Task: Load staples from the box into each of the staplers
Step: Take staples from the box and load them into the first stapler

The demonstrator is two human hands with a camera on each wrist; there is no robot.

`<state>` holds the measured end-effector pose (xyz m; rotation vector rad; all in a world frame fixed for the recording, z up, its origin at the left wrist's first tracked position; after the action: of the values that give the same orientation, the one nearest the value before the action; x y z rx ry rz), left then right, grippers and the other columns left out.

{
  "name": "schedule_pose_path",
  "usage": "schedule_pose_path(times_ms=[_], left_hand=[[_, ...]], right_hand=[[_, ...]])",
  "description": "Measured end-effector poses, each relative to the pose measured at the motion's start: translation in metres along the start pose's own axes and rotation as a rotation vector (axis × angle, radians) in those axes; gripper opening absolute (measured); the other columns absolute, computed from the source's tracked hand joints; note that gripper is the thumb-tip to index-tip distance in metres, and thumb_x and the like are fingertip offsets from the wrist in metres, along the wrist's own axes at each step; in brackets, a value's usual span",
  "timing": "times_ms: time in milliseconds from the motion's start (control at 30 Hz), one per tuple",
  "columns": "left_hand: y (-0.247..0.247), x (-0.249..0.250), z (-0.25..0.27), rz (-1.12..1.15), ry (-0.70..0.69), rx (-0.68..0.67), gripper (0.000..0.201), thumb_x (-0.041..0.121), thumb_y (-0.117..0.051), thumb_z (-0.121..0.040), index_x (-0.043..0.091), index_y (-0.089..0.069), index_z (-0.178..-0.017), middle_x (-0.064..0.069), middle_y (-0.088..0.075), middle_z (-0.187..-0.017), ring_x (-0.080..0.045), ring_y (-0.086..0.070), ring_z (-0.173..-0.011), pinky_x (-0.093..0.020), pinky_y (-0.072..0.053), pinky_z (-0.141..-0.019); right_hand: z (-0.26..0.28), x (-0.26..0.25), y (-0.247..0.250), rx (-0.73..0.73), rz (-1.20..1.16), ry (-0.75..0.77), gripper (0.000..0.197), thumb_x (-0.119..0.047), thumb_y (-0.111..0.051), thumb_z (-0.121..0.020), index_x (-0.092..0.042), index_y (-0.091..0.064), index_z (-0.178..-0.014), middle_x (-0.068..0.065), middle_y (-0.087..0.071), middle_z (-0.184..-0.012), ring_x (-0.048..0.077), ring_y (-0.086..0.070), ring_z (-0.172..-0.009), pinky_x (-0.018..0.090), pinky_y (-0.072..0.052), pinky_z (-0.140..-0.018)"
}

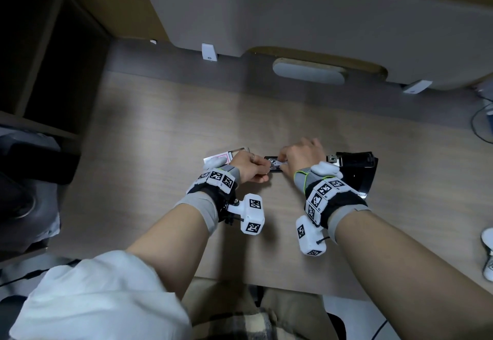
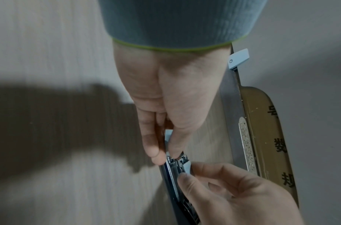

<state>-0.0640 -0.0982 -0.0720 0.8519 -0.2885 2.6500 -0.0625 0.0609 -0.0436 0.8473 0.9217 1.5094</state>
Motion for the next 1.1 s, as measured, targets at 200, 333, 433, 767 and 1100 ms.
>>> schedule_pose_path(times_ms=[200,333,433,767,1100], left_hand=[[0.001,-0.001,-0.001,0.006,-0.003,0.006,0.023,-0.008,-0.062,-0.089,-0.01,-0.064,-0.111,-0.01,-0.065,-0.075,-0.007,-0.065,-0.047,-0.018,-0.059,-0.059],[0.001,-0.002,0.0,0.014,0.0,0.013,0.02,-0.008,-0.062,-0.088,-0.006,-0.065,-0.108,-0.011,-0.064,-0.076,-0.008,-0.065,-0.048,-0.019,-0.059,-0.059],[0.0,0.003,0.004,0.006,0.006,0.011,0.016,-0.007,-0.062,-0.089,-0.003,-0.065,-0.104,-0.011,-0.064,-0.078,-0.009,-0.065,-0.047,-0.02,-0.059,-0.06],[-0.001,0.002,0.004,-0.021,0.029,-0.001,0.024,-0.008,-0.057,-0.092,-0.006,-0.063,-0.115,-0.01,-0.062,-0.077,-0.009,-0.065,-0.047,-0.02,-0.059,-0.059],[0.001,0.025,0.018,0.021,-0.067,0.143,0.031,0.009,-0.079,-0.079,0.004,-0.068,-0.108,-0.009,-0.072,-0.077,-0.012,-0.068,-0.056,-0.022,-0.055,-0.054]], right_hand=[[-0.003,0.0,-0.006,-0.022,-0.031,0.015,0.021,-0.047,-0.063,-0.086,-0.036,-0.07,-0.102,-0.01,-0.07,-0.103,0.018,-0.05,-0.11,0.034,-0.029,-0.091],[-0.002,0.003,-0.005,-0.018,-0.054,0.003,0.041,-0.046,-0.069,-0.078,-0.036,-0.061,-0.116,-0.011,-0.067,-0.111,0.019,-0.047,-0.113,0.036,-0.03,-0.091],[-0.002,0.005,-0.003,-0.067,-0.056,-0.043,0.041,-0.036,-0.068,-0.079,-0.034,-0.056,-0.118,-0.007,-0.07,-0.1,0.021,-0.052,-0.108,0.034,-0.031,-0.09],[-0.005,0.002,-0.007,-0.184,-0.147,-0.118,0.042,-0.015,-0.064,-0.084,-0.024,-0.056,-0.123,0.005,-0.07,-0.099,0.03,-0.065,-0.091,0.027,-0.046,-0.069],[0.01,-0.002,0.017,-0.116,-0.464,-0.125,0.043,-0.022,-0.072,-0.08,-0.027,-0.06,-0.12,0.002,-0.068,-0.114,0.025,-0.058,-0.109,0.029,-0.047,-0.088]])
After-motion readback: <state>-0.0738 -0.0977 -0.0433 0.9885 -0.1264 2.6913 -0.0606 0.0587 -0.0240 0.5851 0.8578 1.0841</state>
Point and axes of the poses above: each hand's wrist, its own z-axis away from the middle knuckle, its own y-axis out of the back of the hand, x = y × z, the point moved 1 cm from there along -z, towards the middle knuckle
